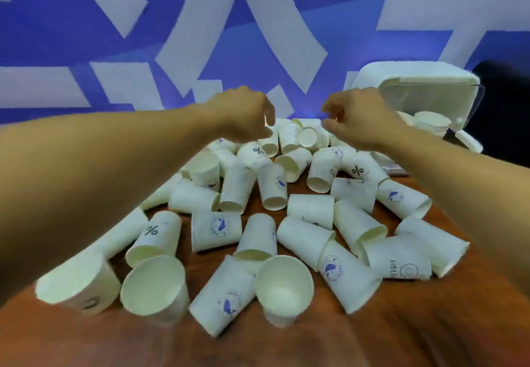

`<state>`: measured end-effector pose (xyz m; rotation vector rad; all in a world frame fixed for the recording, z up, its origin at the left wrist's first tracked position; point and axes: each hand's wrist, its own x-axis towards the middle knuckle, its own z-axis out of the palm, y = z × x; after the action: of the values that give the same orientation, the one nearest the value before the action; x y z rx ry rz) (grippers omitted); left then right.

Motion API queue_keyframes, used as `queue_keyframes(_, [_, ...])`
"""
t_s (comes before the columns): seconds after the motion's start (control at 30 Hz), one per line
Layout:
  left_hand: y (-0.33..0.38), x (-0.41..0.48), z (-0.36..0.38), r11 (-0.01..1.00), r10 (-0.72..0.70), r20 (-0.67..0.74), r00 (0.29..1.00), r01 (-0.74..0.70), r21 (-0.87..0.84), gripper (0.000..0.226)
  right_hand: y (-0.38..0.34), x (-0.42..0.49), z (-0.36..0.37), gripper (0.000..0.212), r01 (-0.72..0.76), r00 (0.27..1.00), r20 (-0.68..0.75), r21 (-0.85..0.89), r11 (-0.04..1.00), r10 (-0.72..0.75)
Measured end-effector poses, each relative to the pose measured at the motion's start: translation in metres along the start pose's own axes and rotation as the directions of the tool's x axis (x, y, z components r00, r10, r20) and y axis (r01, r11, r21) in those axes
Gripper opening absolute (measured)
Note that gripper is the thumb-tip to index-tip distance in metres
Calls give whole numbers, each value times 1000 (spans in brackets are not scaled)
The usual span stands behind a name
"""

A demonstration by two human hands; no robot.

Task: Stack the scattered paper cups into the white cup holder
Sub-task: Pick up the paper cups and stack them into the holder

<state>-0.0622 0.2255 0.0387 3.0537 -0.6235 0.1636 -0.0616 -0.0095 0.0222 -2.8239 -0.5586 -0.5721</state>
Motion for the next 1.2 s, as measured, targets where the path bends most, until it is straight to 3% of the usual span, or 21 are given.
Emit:
queue_keyframes(0.27, [-120, -144, -45, 956, -287, -29, 958, 288, 60, 28, -141, 26, 0, 29, 183, 981, 51, 74, 980, -187])
queue_keyframes(0.53, [-193, -229, -45, 899, -434, -1, 901, 433, 61, 31, -243, 43, 29, 27, 287, 948, 121, 75, 955, -295])
queue_keyframes(0.87, [-257, -259, 7, 856, -510, 113, 853, 516, -31, 25, -305, 60, 81, 26, 313, 928, 205, 17, 949, -310])
queue_keyframes(1.0, [-273, -247, 34, 861, -501, 112, 859, 507, -39, 26, -314, 73, 103, 26, 301, 929, 230, -10, 954, -291])
queue_keyframes(1.2, [-295, -221, 56, 806, -577, 89, 812, 583, -103, 31, -321, 94, 141, 28, 259, 929, 285, -43, 965, -236])
